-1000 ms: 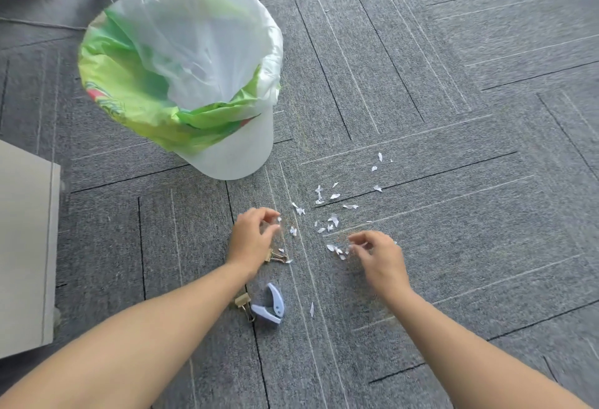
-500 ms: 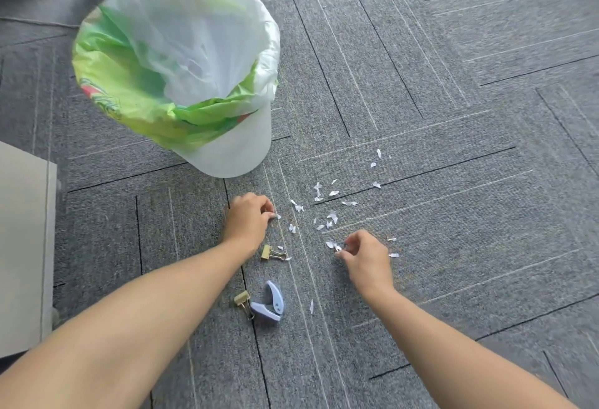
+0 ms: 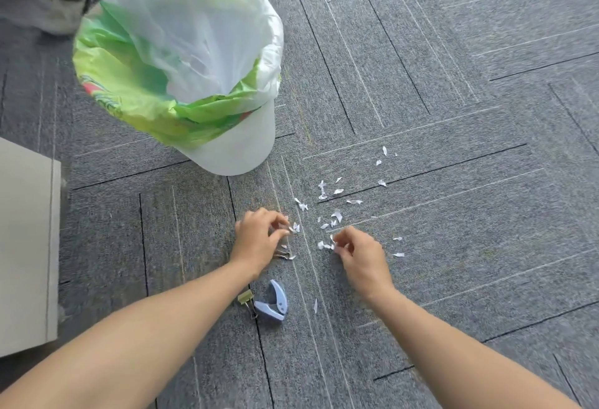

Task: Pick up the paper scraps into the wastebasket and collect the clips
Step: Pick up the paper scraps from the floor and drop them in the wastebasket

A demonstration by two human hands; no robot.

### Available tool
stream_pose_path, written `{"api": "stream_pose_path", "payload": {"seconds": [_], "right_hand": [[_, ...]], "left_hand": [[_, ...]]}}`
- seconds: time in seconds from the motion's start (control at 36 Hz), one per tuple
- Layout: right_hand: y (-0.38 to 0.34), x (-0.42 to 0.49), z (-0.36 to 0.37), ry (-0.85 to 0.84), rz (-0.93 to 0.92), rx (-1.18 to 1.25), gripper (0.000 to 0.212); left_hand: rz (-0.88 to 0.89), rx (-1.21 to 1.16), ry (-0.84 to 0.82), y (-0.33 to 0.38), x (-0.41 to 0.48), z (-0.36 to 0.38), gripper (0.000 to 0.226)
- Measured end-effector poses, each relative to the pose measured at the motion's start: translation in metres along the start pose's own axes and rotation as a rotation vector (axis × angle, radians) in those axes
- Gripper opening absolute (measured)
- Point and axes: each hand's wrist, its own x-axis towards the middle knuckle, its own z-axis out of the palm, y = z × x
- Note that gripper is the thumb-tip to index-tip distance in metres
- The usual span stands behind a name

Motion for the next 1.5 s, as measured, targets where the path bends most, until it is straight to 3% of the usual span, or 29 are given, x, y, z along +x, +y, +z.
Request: {"api": "stream_pose_path", "payload": {"seconds": [0.14, 0.31, 0.69, 0.83, 0.94, 1.22, 1.39, 1.5], "right_hand": [[0.004, 0.008, -0.009, -0.055, -0.108, -0.18, 0.025], [0.002, 0.008, -0.002, -0.041, 0.005, -0.131, 0.038], [-0.026, 0.005, 0.03, 0.057, 0.07, -0.116, 0.029], [-0.026, 0.004, 0.027, 0.12, 0.033, -0.16, 0.013], [-0.024, 0.005, 0.025, 0.139, -0.027, -0.365, 0.012], [-0.031, 0.016, 0.016, 0.079, -0.169, -0.665, 0.005], [-0.023, 0.006, 0.005, -0.048, -0.276, -0.702, 0.011], [-0.031, 0.001, -0.014, 0.137, -0.363, -0.639, 0.026]], "left_hand": [[-0.033, -0.03, 0.036, -0.006, -0.003, 0.001, 0.026], [-0.078, -0.015, 0.074, 0.003, -0.003, 0.006, 0.049], [-0.086, -0.043, 0.037, 0.026, 0.005, 0.011, 0.028], [-0.056, 0.01, 0.065, 0.026, 0.004, 0.009, 0.021], [-0.009, 0.209, 0.11, 0.026, 0.003, 0.008, 0.02], [0.04, 0.306, 0.044, 0.036, 0.005, 0.002, 0.01], [0.069, 0.348, -0.027, 0.03, -0.002, -0.001, 0.015], [0.133, 0.293, -0.044, 0.037, -0.008, -0.014, 0.011]]}}
